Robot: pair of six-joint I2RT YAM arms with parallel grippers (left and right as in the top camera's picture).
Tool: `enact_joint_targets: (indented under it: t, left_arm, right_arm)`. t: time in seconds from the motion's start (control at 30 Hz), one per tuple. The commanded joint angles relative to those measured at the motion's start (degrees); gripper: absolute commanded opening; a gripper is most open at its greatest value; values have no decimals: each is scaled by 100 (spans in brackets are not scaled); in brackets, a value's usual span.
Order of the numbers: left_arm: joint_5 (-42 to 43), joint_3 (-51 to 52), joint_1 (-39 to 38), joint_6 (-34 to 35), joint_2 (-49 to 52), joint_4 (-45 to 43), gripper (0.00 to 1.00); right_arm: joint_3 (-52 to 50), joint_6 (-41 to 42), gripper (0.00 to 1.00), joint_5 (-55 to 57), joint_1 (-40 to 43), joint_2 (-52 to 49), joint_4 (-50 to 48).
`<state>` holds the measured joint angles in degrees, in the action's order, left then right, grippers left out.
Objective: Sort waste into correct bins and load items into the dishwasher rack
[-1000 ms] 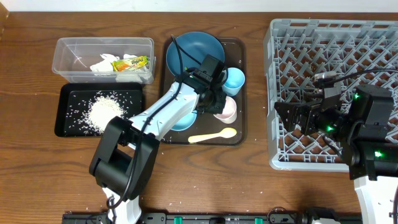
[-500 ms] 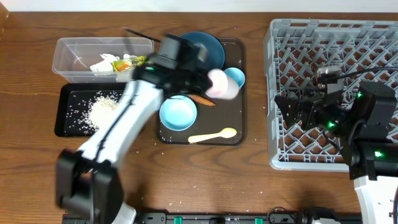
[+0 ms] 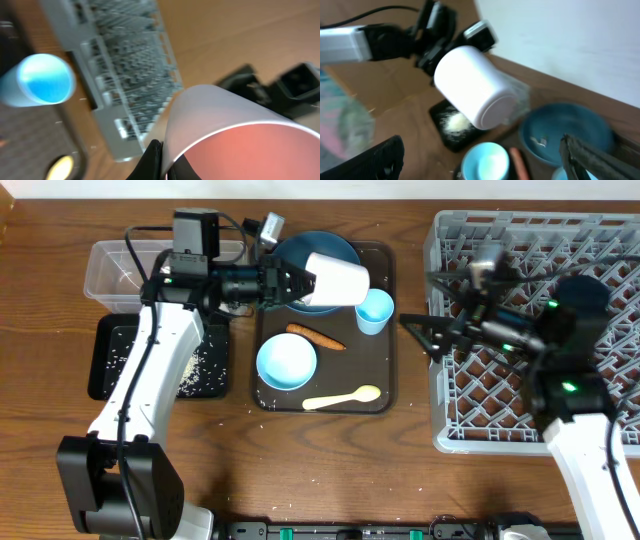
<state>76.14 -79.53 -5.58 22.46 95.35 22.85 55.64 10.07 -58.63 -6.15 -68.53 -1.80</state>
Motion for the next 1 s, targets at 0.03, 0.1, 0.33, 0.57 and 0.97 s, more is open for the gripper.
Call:
enact_joint_targets:
  t: [0.03,0.1,0.33,0.57,0.97]
  left_arm:
    - [1093,-66,13,339,0,-133,6]
    - [1290,-66,4,339,0,-131,6]
    - [1397,-63,-11,492,0,-66,6]
    - [1394,-59,-205,507,0,-68,6]
    - [1386,-59,-264,505,0,-70,31]
  right_arm:
    - [79,372,97,-243,-586,-424,-820]
    - [79,466,97,-197,-807,-632,-1314]
    - [79,857,97,81,-1241,-1316,-2581]
    - [79,1224,86,76,-1300,-1624,-3519]
    - [79,1266,37,-81,-1285,-1624,-3663]
